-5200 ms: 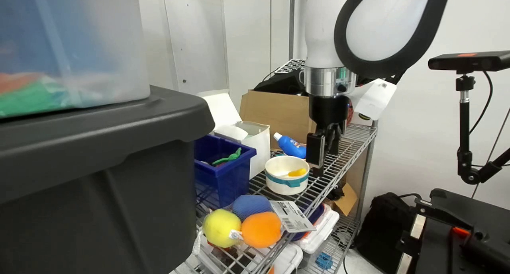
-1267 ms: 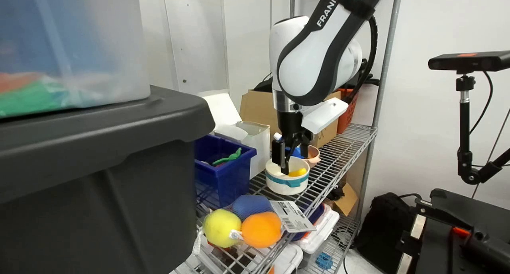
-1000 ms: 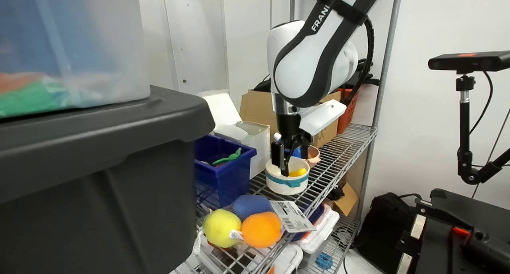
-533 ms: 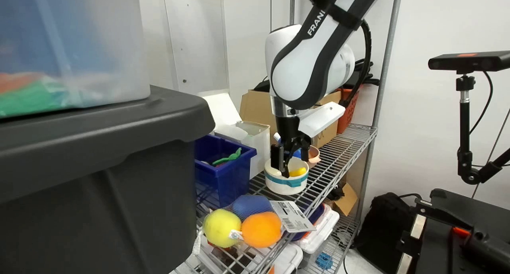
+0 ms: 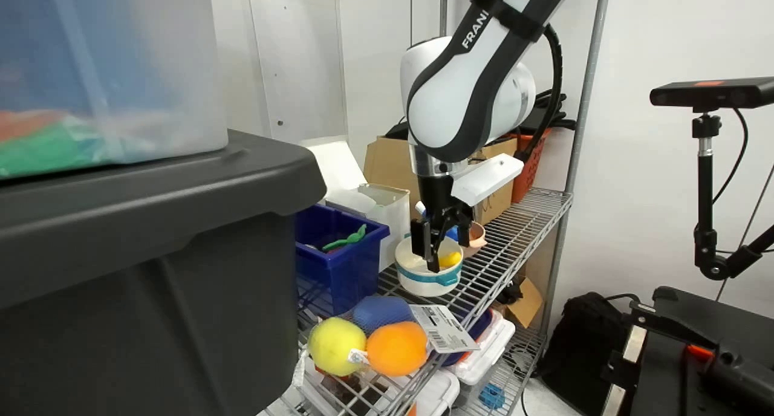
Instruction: Remove the yellow ball from the white pot and place it inside the blue storage bin
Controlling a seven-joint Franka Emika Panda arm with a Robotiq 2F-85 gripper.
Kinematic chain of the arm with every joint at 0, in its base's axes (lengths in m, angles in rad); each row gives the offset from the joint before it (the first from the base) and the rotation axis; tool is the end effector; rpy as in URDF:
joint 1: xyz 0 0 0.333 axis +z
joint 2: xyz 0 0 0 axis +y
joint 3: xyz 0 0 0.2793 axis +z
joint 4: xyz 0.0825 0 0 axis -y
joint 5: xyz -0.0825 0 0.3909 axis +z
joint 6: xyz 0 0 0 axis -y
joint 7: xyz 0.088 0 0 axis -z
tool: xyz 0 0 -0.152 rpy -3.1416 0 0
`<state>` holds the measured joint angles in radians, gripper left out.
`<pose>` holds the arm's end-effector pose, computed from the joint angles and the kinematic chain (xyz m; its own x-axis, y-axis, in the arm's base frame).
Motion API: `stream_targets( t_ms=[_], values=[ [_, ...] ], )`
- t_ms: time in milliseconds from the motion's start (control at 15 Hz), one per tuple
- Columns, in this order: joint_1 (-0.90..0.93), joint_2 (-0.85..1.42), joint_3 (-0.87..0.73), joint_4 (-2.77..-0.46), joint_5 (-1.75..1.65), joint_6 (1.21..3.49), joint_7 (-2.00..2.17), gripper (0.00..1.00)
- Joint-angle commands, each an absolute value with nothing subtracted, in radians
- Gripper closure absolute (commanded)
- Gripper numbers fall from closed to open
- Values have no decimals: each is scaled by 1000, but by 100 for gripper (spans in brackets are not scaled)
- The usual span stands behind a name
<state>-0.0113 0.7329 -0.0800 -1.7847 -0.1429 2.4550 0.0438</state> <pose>0.6196 -0.0626 0.0609 0.9978 -0.0073 -0.0653 0.0018 -0.9903 0.1392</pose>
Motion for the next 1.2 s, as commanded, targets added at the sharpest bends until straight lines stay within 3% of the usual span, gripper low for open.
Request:
stream_targets(
  t_ms=[0, 1133],
  values=[
    [-40, 752, -55, -1733, -100, 2406, 8, 0],
    [-41, 804, -58, -1671, -98, 2377, 19, 0]
  ],
)
